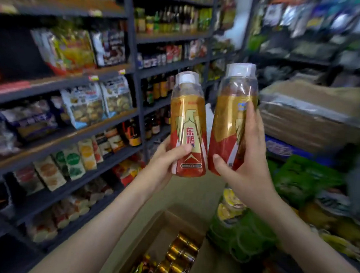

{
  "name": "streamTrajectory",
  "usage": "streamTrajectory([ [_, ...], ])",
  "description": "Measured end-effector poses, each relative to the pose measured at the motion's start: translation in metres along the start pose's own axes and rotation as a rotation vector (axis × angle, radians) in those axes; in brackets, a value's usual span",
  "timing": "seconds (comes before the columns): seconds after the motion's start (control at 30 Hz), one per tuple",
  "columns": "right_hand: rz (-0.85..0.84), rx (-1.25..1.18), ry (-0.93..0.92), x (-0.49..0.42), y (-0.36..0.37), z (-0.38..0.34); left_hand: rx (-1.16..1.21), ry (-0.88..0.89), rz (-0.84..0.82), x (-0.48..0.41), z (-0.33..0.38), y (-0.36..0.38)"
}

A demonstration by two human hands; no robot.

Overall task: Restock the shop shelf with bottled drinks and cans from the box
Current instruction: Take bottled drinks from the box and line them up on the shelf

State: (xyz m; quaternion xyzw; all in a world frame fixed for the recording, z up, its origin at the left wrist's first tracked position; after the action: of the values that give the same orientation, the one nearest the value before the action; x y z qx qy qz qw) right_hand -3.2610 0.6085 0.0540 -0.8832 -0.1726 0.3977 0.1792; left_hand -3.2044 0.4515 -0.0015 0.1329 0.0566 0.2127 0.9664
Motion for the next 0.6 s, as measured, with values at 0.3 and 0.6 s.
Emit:
streamTrajectory([
  [0.3, 0.246, 0.023, 0.015, 0.045, -0.223, -0.043, -0.075, 0.119, -0.375, 0.057, 0.061, 0.218],
  [0.6, 0.351, -0.026, 0.1, 0.14, -0.47, -0.038, 0.031, 0.213, -0.581, 0.142, 0.046, 0.466],
])
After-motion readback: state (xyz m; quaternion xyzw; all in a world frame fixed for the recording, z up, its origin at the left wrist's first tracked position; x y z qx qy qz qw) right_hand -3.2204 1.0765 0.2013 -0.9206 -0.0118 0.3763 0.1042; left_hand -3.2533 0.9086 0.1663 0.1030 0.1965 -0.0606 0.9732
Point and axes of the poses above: each hand's wrist, its own x-axis away from the middle knuckle, its own y-axis out of the palm, z = x × y, the point moved 6 cm from there along -x, towards the middle knuckle, and after that the axes turned 3 degrees about z, right-handed, at the moved point
